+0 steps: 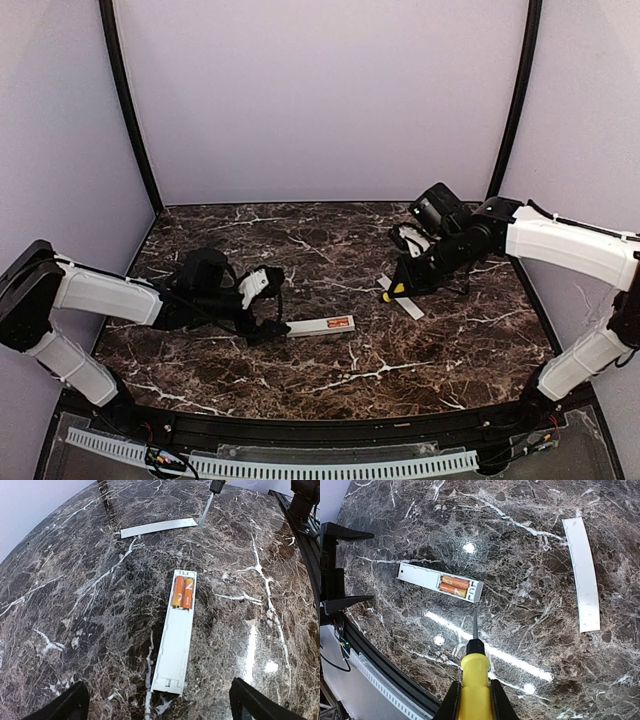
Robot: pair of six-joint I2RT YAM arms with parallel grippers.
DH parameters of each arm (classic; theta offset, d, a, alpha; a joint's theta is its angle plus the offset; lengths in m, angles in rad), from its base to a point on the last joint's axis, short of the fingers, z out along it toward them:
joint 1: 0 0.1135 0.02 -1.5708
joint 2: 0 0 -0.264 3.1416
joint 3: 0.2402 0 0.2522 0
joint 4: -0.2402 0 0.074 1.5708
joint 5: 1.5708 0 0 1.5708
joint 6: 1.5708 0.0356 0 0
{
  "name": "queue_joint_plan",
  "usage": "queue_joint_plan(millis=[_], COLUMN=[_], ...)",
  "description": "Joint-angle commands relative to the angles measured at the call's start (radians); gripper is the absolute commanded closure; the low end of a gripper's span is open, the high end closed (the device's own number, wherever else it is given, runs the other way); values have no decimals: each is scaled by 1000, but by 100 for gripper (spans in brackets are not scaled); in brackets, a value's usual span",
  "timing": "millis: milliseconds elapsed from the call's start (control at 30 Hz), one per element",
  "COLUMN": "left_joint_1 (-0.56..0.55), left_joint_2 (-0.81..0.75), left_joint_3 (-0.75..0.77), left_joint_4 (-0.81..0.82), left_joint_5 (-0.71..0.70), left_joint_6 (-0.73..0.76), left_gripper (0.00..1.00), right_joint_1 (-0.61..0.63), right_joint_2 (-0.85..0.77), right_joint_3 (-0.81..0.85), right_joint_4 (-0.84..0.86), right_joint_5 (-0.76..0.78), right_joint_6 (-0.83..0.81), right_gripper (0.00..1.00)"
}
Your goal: Unload the batteries from the remote control
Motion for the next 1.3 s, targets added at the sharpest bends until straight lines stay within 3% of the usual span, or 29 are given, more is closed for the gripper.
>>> queue_joint_plan(millis=[0,500,1267], left_joint_1=[11,12,3], left_joint_2=[67,284,402], left_joint_3=[-1,111,195], left_joint_4=[68,122,38], left_joint_5=[66,167,167], left_joint_6=[-6,43,159], left_gripper=[2,19,34], right_joint_1=[-11,-22,-38], right_joint_2=[8,-2,23], right_joint_3=[8,-11,-3], right_joint_4=[9,21,34], right_joint_5=[2,-12,-40], right_joint_6=[-26,-25,-28], right_gripper=[100,100,100])
